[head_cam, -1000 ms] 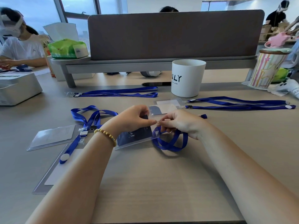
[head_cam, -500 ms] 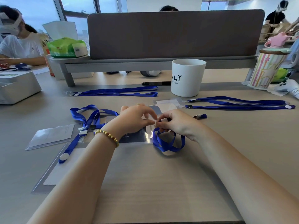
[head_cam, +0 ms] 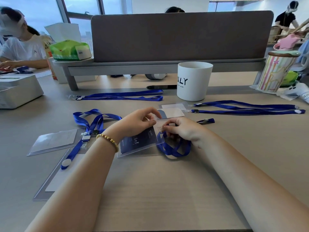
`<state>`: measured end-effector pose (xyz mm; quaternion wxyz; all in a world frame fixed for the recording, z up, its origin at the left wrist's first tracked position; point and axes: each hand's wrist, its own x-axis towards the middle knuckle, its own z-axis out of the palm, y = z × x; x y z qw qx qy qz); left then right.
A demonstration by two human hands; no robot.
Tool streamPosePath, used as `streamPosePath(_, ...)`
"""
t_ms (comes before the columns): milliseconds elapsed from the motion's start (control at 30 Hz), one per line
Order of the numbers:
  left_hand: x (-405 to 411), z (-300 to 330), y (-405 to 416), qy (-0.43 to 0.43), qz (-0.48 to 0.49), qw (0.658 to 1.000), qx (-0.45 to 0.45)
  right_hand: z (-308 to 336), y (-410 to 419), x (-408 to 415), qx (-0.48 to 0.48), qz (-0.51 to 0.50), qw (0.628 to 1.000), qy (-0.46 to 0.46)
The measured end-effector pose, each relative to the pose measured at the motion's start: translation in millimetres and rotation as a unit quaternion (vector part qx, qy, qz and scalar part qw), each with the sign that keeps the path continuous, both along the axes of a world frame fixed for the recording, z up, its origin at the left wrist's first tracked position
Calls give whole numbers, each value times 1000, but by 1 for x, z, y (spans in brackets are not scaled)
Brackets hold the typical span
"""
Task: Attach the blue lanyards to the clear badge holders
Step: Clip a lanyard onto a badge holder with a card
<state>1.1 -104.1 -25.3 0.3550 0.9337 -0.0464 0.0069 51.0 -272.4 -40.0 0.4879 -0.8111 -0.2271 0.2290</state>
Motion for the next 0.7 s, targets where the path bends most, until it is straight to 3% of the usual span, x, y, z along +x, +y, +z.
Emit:
streamPosePath(133, -8, 5, 0, 68, -27, 995, -68, -1, -4, 6, 74, 31, 994, 81)
streamPosePath(233, -7, 6, -1, 57, -31, 996, -67, -3, -5, 9, 85, 40, 992, 81)
streamPosePath(533, 0, 4, -2, 59, 21, 998, -10, 1, -1, 5, 32, 13, 998, -52)
streamPosePath(700, -1, 2, -3, 65, 11, 998, -11, 1, 1, 1, -1, 15, 997, -78)
